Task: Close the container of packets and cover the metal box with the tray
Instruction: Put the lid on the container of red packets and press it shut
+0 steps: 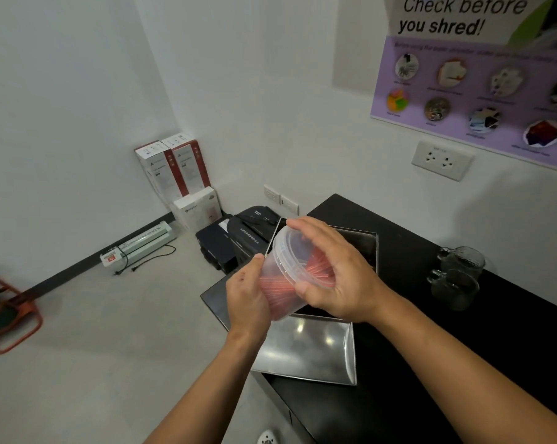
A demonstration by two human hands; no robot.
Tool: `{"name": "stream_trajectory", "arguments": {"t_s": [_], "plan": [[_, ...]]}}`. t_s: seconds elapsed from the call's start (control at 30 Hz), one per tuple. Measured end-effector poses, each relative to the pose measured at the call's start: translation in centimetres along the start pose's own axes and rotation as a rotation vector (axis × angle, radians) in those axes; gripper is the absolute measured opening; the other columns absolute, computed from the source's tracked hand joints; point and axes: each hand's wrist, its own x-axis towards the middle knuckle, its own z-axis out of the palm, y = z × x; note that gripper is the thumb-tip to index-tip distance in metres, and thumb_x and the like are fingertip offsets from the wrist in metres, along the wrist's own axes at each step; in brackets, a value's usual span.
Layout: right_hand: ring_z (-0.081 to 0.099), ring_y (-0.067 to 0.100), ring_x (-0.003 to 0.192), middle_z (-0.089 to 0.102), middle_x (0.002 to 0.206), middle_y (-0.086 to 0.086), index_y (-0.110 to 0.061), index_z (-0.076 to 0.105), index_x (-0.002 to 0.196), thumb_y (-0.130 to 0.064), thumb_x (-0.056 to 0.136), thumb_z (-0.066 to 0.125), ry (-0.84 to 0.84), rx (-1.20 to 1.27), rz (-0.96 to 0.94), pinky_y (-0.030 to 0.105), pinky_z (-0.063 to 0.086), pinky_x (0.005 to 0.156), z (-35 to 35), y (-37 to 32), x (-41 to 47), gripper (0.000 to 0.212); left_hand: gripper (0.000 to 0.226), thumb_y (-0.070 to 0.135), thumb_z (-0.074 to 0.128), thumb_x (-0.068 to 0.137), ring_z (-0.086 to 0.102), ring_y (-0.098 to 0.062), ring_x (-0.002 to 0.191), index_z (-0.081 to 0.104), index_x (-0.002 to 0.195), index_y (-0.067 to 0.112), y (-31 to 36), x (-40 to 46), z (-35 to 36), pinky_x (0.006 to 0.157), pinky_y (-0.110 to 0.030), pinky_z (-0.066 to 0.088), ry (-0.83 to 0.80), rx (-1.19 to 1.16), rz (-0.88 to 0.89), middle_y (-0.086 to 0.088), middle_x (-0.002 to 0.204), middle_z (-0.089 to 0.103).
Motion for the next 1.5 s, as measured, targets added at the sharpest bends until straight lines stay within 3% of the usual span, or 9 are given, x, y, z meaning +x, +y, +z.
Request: {"name": "stream_trajectory", "arguments": {"t_s": [0.13,0.37,0.53,0.67,0.77,1.0,1.17,1.33,1.5], "plan": [[0.040,0.012,0.145,0.041,0.158,-0.010,-0.029,0.039,0.154,-0.052,0.079,0.062,0.043,0.030,0.047,0.041,0.039,0.115,0.7,0.3,0.0,0.082,0.068,0.054,0.062,0.088,0.064,-0.037,0.073,0.063,0.086,-0.014,-0.4,0.4,0.0,0.070,-0.054,0.053,0.049,0.008,0.057,-0.045,0.085,0.057],[0.037,0.003,0.146,0.038,0.159,-0.020,-0.041,0.033,0.156,-0.067,0.081,0.064,0.050,0.130,0.278,0.042,0.039,0.117,1.4,-0.1,-0.3,0.085,0.054,0.049,0.063,0.082,0.069,-0.039,0.080,0.076,0.087,-0.003,0.7,0.7,-0.1,0.075,-0.058,0.057,0.006,0.091,-0.090,-0.036,0.093,0.071],[0.009,0.002,0.157,0.014,0.171,-0.018,-0.042,0.019,0.161,-0.075,0.081,0.063,-0.136,0.003,0.090,0.039,0.021,0.125,-0.1,0.4,-0.7,0.097,0.062,0.044,0.064,0.083,0.066,-0.049,0.099,0.072,0.118,-0.008,2.4,1.6,-0.8,0.103,-0.076,0.044,-0.201,0.063,-0.291,-0.047,0.126,0.060],[0.023,0.008,0.155,0.027,0.166,-0.013,-0.033,0.029,0.159,-0.069,0.082,0.066,-0.017,0.003,0.028,0.033,0.026,0.123,0.4,0.1,-0.6,0.093,0.050,0.046,0.061,0.086,0.069,-0.059,0.104,0.079,0.103,0.002,2.4,1.6,-0.9,0.100,-0.075,0.050,-0.228,0.133,-0.221,-0.040,0.112,0.070],[0.039,0.012,0.147,0.042,0.156,-0.008,-0.022,0.041,0.154,-0.051,0.081,0.069,0.126,0.041,0.023,0.036,0.036,0.118,1.4,-0.1,-0.6,0.083,0.046,0.045,0.063,0.084,0.072,-0.041,0.084,0.080,0.091,0.003,1.8,1.4,-0.5,0.089,-0.065,0.056,-0.121,0.106,-0.146,-0.040,0.104,0.070],[0.055,0.021,0.132,0.057,0.143,0.001,-0.015,0.051,0.145,-0.045,0.077,0.070,0.225,0.143,0.095,0.046,0.048,0.106,2.1,-0.8,-0.1,0.077,0.045,0.050,0.064,0.074,0.057,-0.027,0.064,0.073,0.074,0.006,1.1,1.2,-0.3,0.066,-0.042,0.046,-0.013,0.038,-0.045,-0.014,0.067,0.060],[0.056,0.018,0.131,0.058,0.141,0.000,-0.018,0.052,0.144,-0.048,0.076,0.071,0.255,0.165,0.158,0.044,0.049,0.105,2.4,-1.2,-0.4,0.078,0.050,0.052,0.061,0.074,0.058,-0.019,0.054,0.068,0.066,0.003,0.6,0.9,-0.5,0.053,-0.031,0.046,-0.019,0.074,0.017,-0.007,0.060,0.060],[0.053,0.014,0.133,0.055,0.143,-0.009,-0.023,0.051,0.145,-0.050,0.076,0.073,0.250,0.160,0.190,0.038,0.049,0.106,2.7,-1.7,-0.6,0.078,0.035,0.047,0.060,0.078,0.063,-0.010,0.052,0.074,0.062,0.018,0.1,1.0,-0.8,0.048,-0.024,0.051,-0.055,0.072,0.060,0.001,0.058,0.065],[0.030,-0.006,0.146,0.035,0.158,-0.025,-0.038,0.043,0.151,-0.069,0.080,0.068,0.100,0.139,0.216,0.010,0.030,0.110,2.2,-1.0,-1.1,0.081,0.031,0.046,0.061,0.075,0.072,-0.019,0.068,0.082,0.072,0.023,-0.1,1.9,-1.5,0.064,-0.041,0.057,-0.139,0.117,-0.051,-0.002,0.071,0.075]]}}
